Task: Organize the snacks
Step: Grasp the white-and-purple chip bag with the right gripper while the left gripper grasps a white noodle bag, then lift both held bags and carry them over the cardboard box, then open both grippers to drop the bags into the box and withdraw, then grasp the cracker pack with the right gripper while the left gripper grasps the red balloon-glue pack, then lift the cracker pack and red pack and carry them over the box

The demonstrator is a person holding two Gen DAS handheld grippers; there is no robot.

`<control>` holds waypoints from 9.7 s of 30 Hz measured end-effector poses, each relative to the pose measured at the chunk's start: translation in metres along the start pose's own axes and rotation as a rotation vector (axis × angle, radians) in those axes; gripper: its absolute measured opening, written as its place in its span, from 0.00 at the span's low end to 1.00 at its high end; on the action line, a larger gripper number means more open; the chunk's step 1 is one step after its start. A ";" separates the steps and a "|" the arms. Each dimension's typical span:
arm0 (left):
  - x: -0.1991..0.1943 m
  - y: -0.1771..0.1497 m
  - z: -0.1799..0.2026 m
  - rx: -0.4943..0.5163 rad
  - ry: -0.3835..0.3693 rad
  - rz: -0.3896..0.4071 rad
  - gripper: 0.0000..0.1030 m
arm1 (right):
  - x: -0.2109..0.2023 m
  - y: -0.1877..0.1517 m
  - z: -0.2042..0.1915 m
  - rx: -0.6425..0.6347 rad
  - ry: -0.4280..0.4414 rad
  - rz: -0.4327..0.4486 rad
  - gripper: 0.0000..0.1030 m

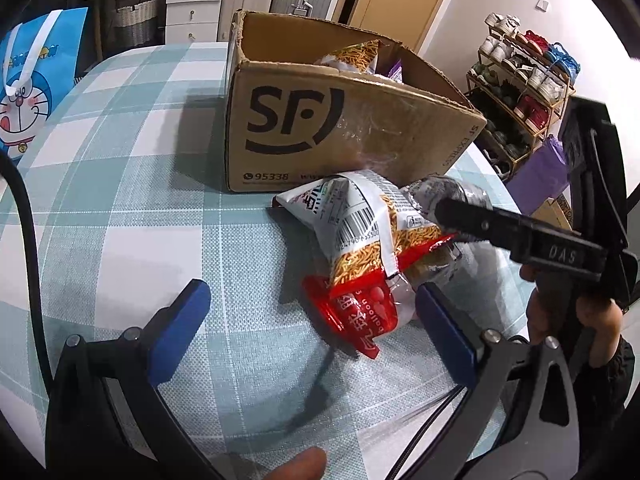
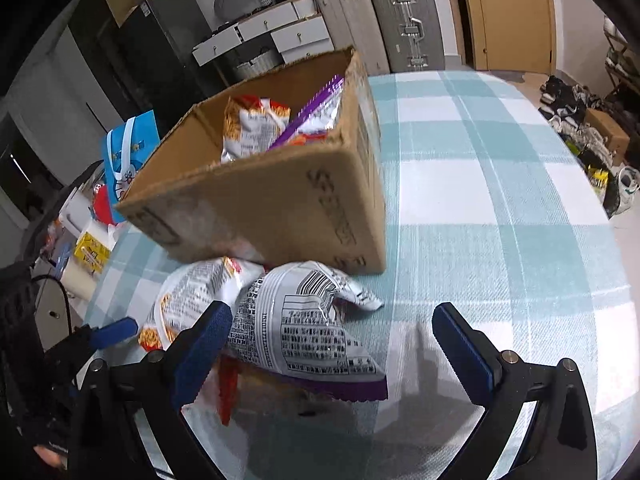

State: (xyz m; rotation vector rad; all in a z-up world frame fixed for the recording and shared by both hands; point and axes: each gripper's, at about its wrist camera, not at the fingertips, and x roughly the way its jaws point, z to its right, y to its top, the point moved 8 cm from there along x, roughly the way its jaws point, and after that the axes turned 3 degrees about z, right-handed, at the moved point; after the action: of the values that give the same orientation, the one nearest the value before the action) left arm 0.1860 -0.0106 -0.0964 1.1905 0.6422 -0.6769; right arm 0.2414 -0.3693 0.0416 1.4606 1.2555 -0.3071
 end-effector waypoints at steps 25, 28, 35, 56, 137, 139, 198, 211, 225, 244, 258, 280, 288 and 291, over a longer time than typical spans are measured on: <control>-0.002 0.018 0.008 -0.020 -0.028 -0.008 0.99 | -0.019 -0.019 0.003 0.068 0.137 0.082 0.53; 0.000 0.024 0.017 -0.036 -0.083 -0.017 0.99 | -0.035 -0.020 0.008 0.054 0.110 0.128 0.53; 0.016 0.042 0.031 -0.062 -0.104 -0.028 0.99 | -0.061 -0.022 0.019 0.068 0.097 0.182 0.53; 0.060 0.042 0.044 -0.037 -0.081 -0.074 0.49 | -0.076 -0.021 0.021 0.056 0.078 0.227 0.53; 0.010 0.171 -0.004 0.041 0.005 0.188 0.50 | 0.005 0.118 -0.049 -0.236 -0.008 0.251 0.54; 0.013 0.171 -0.004 0.042 -0.005 0.184 0.50 | 0.009 0.119 -0.052 -0.240 0.004 0.244 0.54; -0.037 0.020 0.006 0.021 0.010 0.049 0.99 | -0.062 -0.023 -0.002 -0.114 -0.066 0.123 0.99; -0.023 -0.012 -0.015 -0.015 0.044 -0.010 0.99 | -0.014 -0.039 -0.015 -0.171 -0.081 -0.009 0.99; -0.015 -0.013 -0.021 -0.032 0.042 -0.025 0.99 | 0.021 -0.038 -0.024 -0.251 -0.193 -0.068 0.99; -0.011 -0.014 -0.019 -0.028 0.048 -0.031 0.99 | 0.013 -0.033 -0.025 -0.215 -0.182 -0.022 0.57; 0.005 -0.014 0.022 0.043 0.046 -0.069 0.99 | -0.030 -0.043 -0.002 -0.104 -0.082 0.055 0.57; 0.008 -0.015 0.050 0.099 0.012 -0.032 0.42 | -0.045 -0.044 0.004 -0.083 -0.084 0.084 0.57; 0.005 -0.020 0.040 0.084 0.011 -0.056 0.51 | -0.047 -0.045 0.000 -0.090 -0.082 0.088 0.57; 0.002 -0.024 0.039 0.080 0.000 -0.063 0.52 | -0.048 -0.045 -0.001 -0.094 -0.084 0.087 0.57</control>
State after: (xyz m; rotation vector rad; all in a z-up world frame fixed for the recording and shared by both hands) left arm 0.1731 -0.0540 -0.1026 1.2484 0.6599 -0.7614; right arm 0.1848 -0.4021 0.0536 1.4033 1.1217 -0.2451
